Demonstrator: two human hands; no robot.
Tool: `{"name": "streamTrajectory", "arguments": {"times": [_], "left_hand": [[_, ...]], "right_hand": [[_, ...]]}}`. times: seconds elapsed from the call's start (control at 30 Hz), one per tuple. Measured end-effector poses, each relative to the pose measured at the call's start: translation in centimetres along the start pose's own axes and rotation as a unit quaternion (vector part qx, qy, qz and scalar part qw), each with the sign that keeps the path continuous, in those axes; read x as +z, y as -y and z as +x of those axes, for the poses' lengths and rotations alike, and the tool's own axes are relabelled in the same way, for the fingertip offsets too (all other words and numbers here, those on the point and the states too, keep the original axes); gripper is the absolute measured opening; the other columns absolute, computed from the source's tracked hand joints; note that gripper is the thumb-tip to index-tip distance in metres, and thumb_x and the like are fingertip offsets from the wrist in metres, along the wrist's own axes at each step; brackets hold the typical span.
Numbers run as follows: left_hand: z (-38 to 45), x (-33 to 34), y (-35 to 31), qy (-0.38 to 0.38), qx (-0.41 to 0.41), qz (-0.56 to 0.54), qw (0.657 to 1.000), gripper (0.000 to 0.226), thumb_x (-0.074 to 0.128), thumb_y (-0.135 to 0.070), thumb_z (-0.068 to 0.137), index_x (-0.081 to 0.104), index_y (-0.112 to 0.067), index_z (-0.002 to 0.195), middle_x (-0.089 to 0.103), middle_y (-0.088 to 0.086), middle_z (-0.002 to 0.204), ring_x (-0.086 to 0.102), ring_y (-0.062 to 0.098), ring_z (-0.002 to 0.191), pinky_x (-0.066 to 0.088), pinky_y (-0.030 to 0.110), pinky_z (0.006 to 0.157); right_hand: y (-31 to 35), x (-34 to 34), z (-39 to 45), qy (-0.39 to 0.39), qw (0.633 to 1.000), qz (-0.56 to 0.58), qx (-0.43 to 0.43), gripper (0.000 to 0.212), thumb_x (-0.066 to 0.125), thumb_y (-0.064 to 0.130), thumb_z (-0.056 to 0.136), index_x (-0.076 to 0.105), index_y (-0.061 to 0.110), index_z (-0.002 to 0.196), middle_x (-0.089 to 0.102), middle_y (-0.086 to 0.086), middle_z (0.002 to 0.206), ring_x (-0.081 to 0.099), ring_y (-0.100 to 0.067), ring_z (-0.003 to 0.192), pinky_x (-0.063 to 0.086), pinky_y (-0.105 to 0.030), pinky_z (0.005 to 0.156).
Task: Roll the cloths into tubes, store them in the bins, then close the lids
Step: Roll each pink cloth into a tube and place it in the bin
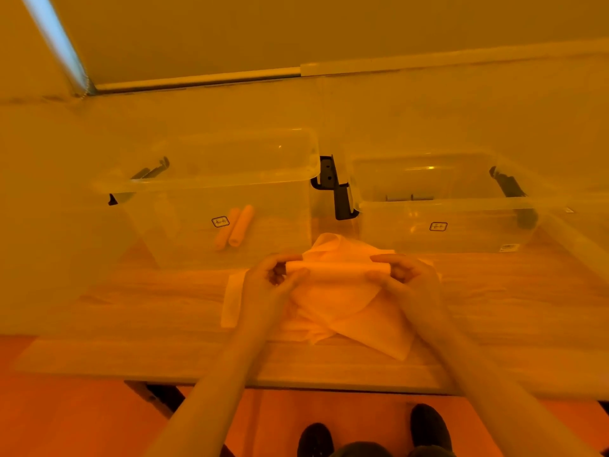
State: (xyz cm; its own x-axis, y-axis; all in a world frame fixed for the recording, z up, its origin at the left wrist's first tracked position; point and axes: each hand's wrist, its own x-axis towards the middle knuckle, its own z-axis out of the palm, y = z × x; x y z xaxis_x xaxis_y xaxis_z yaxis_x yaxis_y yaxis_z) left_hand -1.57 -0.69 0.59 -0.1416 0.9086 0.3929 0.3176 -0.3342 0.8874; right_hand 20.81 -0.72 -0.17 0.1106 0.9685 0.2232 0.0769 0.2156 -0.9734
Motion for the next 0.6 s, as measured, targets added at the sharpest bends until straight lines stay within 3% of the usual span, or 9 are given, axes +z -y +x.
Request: {"name": "streamTrajectory", "arguments": {"times": [0.07,0.17,0.2,0.3,0.47,0.6], "left_hand": [[0.5,-0.7,-1.7,0.016,0.009,-0.019,1.0,0.028,0.073,-0.011,0.081,0.064,-0.034,0.096,0.066,-0.011,0.098,0.063,0.009,0.091,0.056,0.039,0.081],[1.1,-1.8,-4.7,0.022,0.028,-0.038,0.999,0.025,0.071,-0.006,0.081,0.066,-0.019,0.102,0.055,-0.024,0.096,0.056,-0.018,0.087,0.055,0.018,0.075],[1.4,-2.2,-5.6,0.024,0.033,-0.042,0.998,0.026,0.071,-0.006,0.081,0.066,-0.019,0.103,0.054,-0.024,0.098,0.055,-0.02,0.088,0.053,0.015,0.074],[2.3,-3.5,-8.3,0.032,0.036,-0.061,0.997,0.031,0.072,-0.007,0.079,0.065,-0.03,0.098,0.063,-0.006,0.103,0.063,0.004,0.091,0.055,0.02,0.073],[3.7,-4.7,-11.7,0.042,0.08,-0.033,0.995,0.023,0.072,-0.008,0.08,0.064,-0.025,0.094,0.065,-0.008,0.095,0.064,0.0,0.082,0.054,0.015,0.069],[3.5,-4.3,-11.4,0.059,0.058,-0.027,0.996,0.023,0.072,-0.007,0.08,0.064,-0.024,0.093,0.066,-0.003,0.096,0.065,0.011,0.089,0.056,0.021,0.073]], "right_hand": [[1.2,0.1,0.0,0.006,1.0,-0.007,0.019,0.025,0.072,0.021,0.082,0.067,0.029,0.105,0.069,0.014,0.097,0.065,0.002,0.085,0.05,-0.012,0.059],[3.8,0.2,0.1,0.012,1.0,-0.016,-0.006,0.016,0.069,0.024,0.085,0.066,0.03,0.099,0.069,0.017,0.084,0.067,0.004,0.079,0.049,-0.01,0.057],[4.8,0.2,0.1,0.012,0.999,-0.022,-0.025,0.013,0.067,0.022,0.086,0.066,0.029,0.098,0.067,0.019,0.081,0.065,0.009,0.076,0.047,-0.007,0.056],[7.9,0.0,0.2,0.027,0.998,-0.022,-0.061,0.01,0.062,0.023,0.091,0.064,0.033,0.091,0.066,0.018,0.084,0.064,0.006,0.075,0.047,-0.007,0.057],[11.7,-0.5,0.7,0.032,0.995,0.012,-0.093,0.01,0.06,0.019,0.091,0.067,0.027,0.093,0.067,0.01,0.099,0.065,-0.004,0.085,0.055,-0.017,0.066],[11.9,-0.7,0.8,0.027,0.995,0.038,-0.085,0.017,0.063,0.013,0.089,0.068,0.02,0.104,0.064,0.007,0.11,0.063,-0.01,0.094,0.055,-0.017,0.068]]}}
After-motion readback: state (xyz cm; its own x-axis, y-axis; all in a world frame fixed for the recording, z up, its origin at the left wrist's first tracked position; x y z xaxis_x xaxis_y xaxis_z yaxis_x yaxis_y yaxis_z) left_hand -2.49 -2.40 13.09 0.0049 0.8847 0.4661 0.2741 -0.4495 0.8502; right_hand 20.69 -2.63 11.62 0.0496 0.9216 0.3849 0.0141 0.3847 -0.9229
